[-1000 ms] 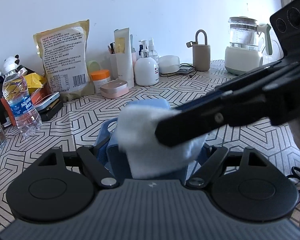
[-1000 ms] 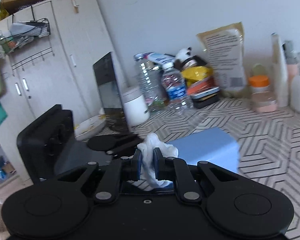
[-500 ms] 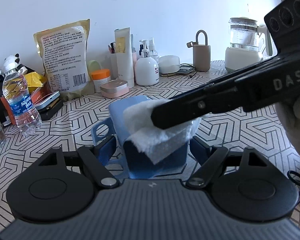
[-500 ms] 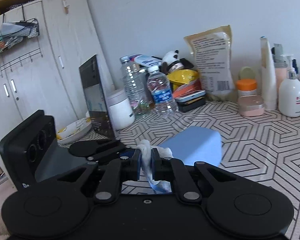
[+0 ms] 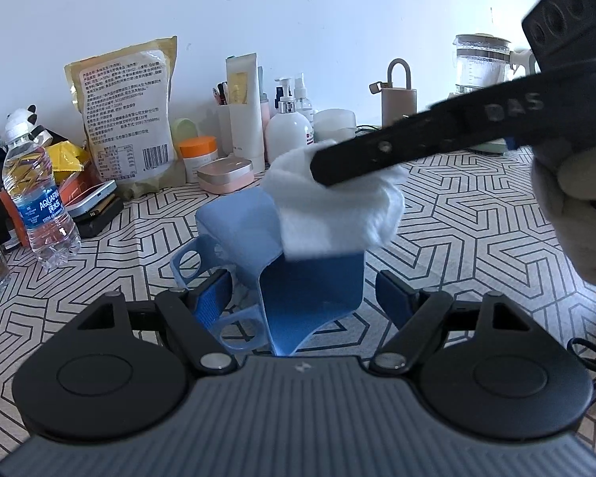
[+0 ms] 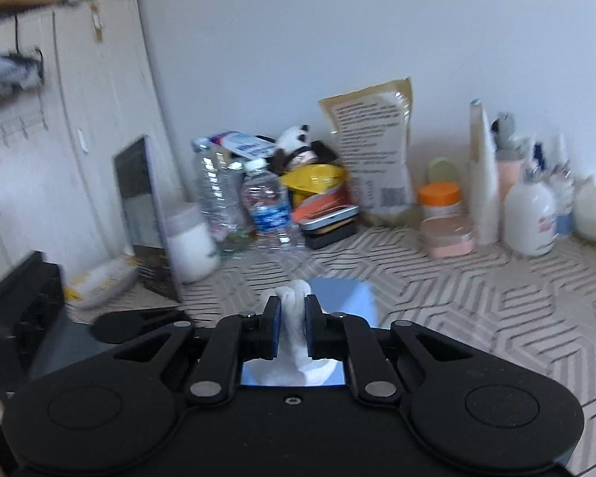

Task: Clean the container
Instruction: 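Wipe the blue container's rim with the right tool while the left tool holds it, then rub the wipe along the container's rim edge with the right tool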

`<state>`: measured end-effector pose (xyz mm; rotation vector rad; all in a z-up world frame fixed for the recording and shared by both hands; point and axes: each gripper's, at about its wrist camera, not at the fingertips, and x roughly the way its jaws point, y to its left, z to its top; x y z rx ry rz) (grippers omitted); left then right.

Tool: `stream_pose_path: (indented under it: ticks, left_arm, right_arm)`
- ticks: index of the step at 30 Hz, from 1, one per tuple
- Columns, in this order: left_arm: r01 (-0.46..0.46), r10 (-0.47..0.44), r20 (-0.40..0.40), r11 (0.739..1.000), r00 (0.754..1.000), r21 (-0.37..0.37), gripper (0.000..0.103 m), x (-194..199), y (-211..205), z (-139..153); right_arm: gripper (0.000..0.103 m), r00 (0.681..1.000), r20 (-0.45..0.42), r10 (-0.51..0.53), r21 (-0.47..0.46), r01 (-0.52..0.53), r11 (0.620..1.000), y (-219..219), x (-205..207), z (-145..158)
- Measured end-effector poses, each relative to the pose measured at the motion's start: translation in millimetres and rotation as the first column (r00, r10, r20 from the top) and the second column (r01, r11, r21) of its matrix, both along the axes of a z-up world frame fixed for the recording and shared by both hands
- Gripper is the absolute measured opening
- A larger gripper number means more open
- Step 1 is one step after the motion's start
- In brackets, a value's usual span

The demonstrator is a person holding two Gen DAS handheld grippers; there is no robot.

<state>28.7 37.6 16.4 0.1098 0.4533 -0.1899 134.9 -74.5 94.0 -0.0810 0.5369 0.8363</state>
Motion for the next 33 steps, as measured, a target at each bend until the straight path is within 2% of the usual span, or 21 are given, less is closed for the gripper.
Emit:
stream_pose_path:
  ticks: [3, 6, 25, 28, 30, 33]
  left_arm:
    - [0.0, 0.0, 0.0, 1.0, 1.0, 0.0, 0.079, 0, 0, 0]
    - [-0.001, 0.001, -0.001, 1.0, 1.0, -0.001, 0.079, 1, 0, 0]
    - [-0.015, 0.015, 0.003, 0.998, 1.0, -0.06, 0.085, 0, 8, 1]
    - [-0.003, 0.005, 0.028, 0.998, 1.0, -0.07, 0.089, -4, 9, 2]
    - [0.015, -0.013, 0.042, 0.998, 0.999, -0.054, 0.096, -6, 5, 2]
    - [-0.004, 0.005, 0.033, 1.0, 0.999, -0.028, 0.097, -1, 1, 2]
  right_arm:
    - [0.015, 0.999, 0.044, -0.001, -0.058, 0.004, 0.998, 12, 3, -1]
    - [0.016, 0.999, 0.048, 0.007, -0.079, -0.003, 0.997, 19, 10, -7]
    - [0.017, 0.995, -0.026, 0.094, -0.026, -0.095, 0.995, 14, -1, -13]
    - [0.017, 0.995, -0.03, 0.095, -0.024, -0.096, 0.995, 13, 0, -12]
    - [0.017, 0.995, -0.035, 0.097, -0.018, -0.097, 0.995, 12, 1, -13]
    - [0.017, 0.993, -0.051, 0.106, 0.002, -0.106, 0.994, 9, 3, -14]
